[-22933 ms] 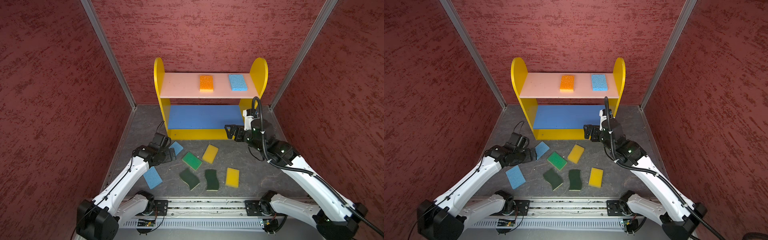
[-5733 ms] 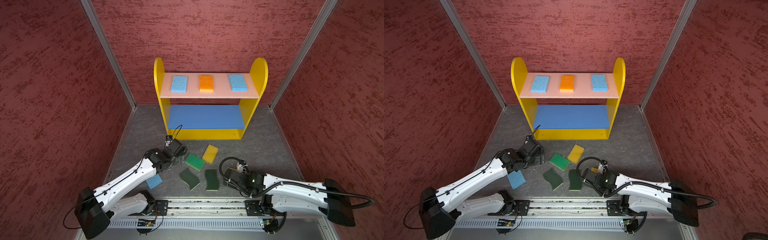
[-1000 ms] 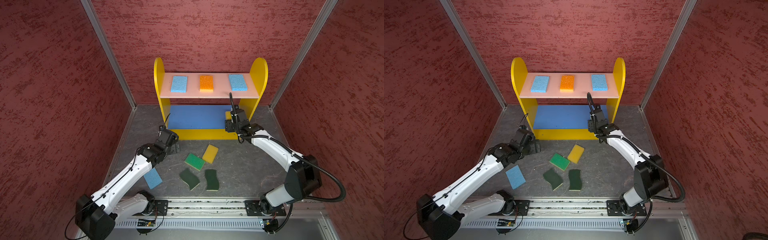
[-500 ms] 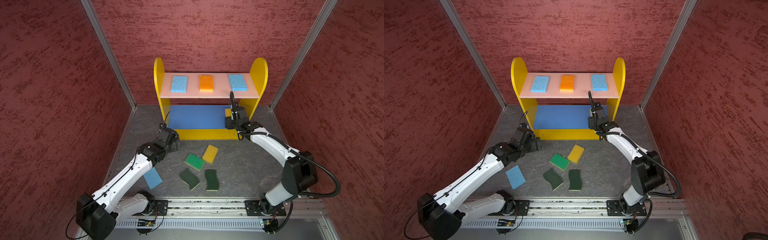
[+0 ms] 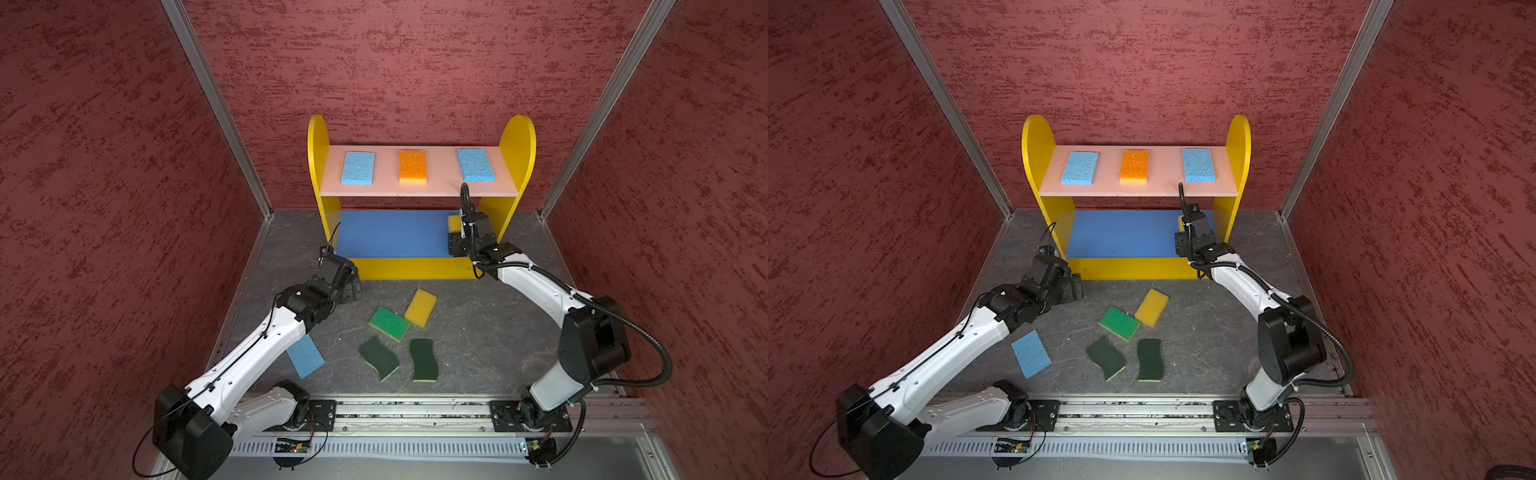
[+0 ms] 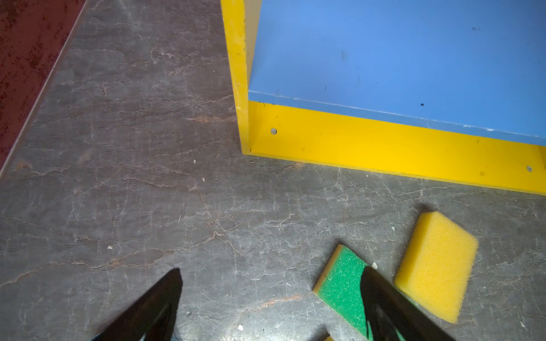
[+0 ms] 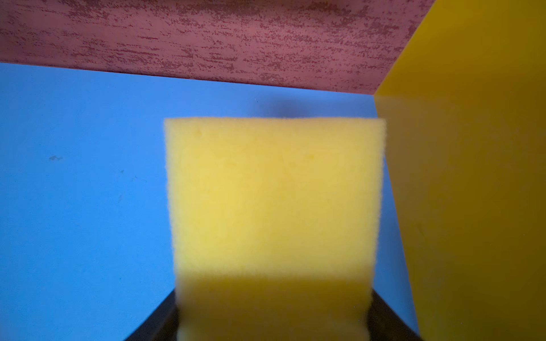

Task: Arrange cleaning sponges on a shelf
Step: Place the cleaning sponge at the shelf.

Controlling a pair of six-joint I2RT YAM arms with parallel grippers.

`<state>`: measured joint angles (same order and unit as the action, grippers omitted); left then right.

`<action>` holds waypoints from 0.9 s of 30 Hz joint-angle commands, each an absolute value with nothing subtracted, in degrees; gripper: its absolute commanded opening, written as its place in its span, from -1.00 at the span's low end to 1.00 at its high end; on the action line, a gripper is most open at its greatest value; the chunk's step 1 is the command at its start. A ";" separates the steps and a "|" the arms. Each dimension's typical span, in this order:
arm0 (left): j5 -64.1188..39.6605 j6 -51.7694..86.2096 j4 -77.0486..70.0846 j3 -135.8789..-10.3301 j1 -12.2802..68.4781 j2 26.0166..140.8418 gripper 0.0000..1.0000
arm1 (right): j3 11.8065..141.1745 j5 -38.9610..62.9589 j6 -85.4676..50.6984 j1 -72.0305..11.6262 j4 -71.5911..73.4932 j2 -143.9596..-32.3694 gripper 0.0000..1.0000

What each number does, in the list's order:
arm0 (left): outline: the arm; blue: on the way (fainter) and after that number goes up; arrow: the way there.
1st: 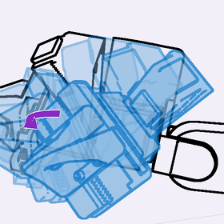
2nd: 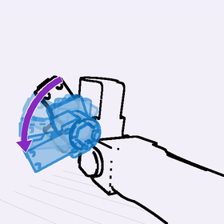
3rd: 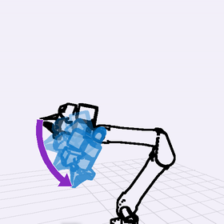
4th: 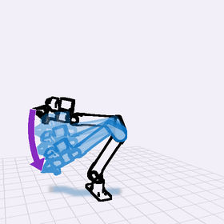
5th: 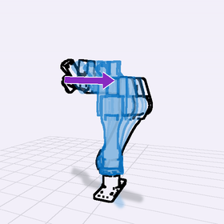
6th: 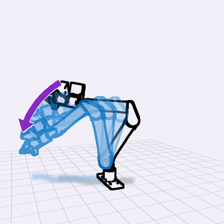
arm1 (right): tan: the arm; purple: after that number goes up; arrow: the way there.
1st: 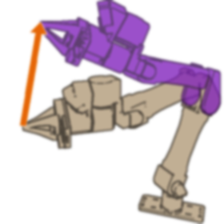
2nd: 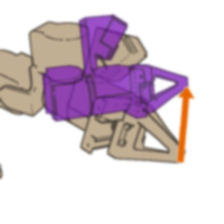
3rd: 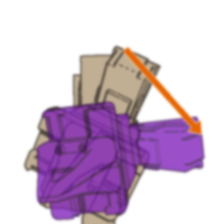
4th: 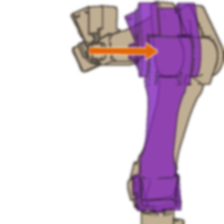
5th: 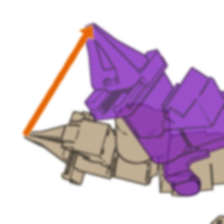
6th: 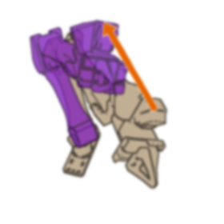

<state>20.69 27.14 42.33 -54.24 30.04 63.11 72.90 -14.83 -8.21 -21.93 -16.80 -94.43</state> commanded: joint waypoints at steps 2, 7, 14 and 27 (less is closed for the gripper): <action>21.81 26.36 41.13 -55.63 29.70 63.72 0.89 | 72.82 -17.55 -9.55 -20.65 -17.09 -96.33 0.45; 22.08 26.50 41.41 -55.99 29.70 63.90 0.89 | 72.12 -17.86 -9.93 -20.52 -16.31 -96.77 0.45; 22.15 26.76 41.90 -56.11 29.69 63.37 0.89 | 72.11 -19.02 -9.76 -20.56 -16.20 -97.98 0.46; 22.24 27.00 41.92 -56.16 29.72 63.37 0.89 | 72.95 -19.46 -10.02 -20.35 -15.78 -99.26 0.47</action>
